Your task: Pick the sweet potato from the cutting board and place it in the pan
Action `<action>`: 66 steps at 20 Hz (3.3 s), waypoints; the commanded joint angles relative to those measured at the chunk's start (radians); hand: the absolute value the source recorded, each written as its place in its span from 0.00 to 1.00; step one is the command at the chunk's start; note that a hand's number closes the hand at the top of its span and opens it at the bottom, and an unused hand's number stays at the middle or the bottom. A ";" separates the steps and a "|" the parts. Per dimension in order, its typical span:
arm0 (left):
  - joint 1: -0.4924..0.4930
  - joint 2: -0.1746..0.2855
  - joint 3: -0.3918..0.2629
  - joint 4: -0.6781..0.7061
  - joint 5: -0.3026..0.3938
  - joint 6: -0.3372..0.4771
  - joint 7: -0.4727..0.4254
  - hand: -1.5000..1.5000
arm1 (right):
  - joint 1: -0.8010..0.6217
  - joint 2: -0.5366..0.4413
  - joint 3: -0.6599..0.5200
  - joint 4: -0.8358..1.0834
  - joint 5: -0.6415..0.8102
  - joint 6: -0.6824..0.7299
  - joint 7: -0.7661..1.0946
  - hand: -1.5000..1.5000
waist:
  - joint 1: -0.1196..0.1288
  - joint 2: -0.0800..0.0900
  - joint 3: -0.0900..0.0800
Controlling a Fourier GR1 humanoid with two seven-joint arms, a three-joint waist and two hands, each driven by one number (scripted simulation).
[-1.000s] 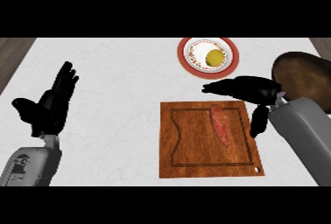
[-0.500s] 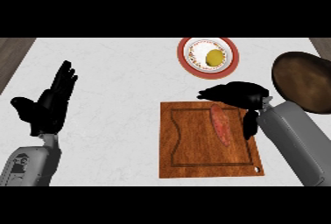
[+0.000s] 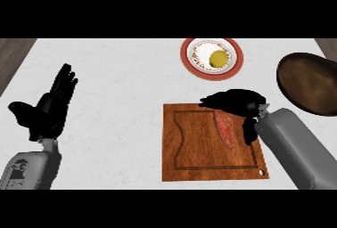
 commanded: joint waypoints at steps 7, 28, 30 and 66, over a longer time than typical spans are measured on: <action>0.043 -0.049 -0.035 -0.023 -0.052 0.015 -0.018 0.50 | -0.040 0.046 0.011 0.130 0.046 0.007 -0.150 1.00 | 0.006 0.002 0.000; 0.000 -0.015 0.040 -0.007 -0.031 -0.010 0.017 0.50 | -0.063 0.200 -0.480 0.145 0.099 -0.347 0.699 1.00 | -0.038 -0.009 -0.004; -0.001 -0.008 0.048 -0.002 -0.025 -0.015 0.010 0.50 | -0.103 0.252 -0.492 0.091 0.152 -0.475 0.852 1.00 | -0.023 -0.012 -0.004; -0.014 -0.078 -0.019 -0.052 -0.068 -0.001 0.025 0.50 | -0.161 -0.236 -0.917 0.673 0.103 -1.287 0.715 1.00 | 0.043 0.021 0.005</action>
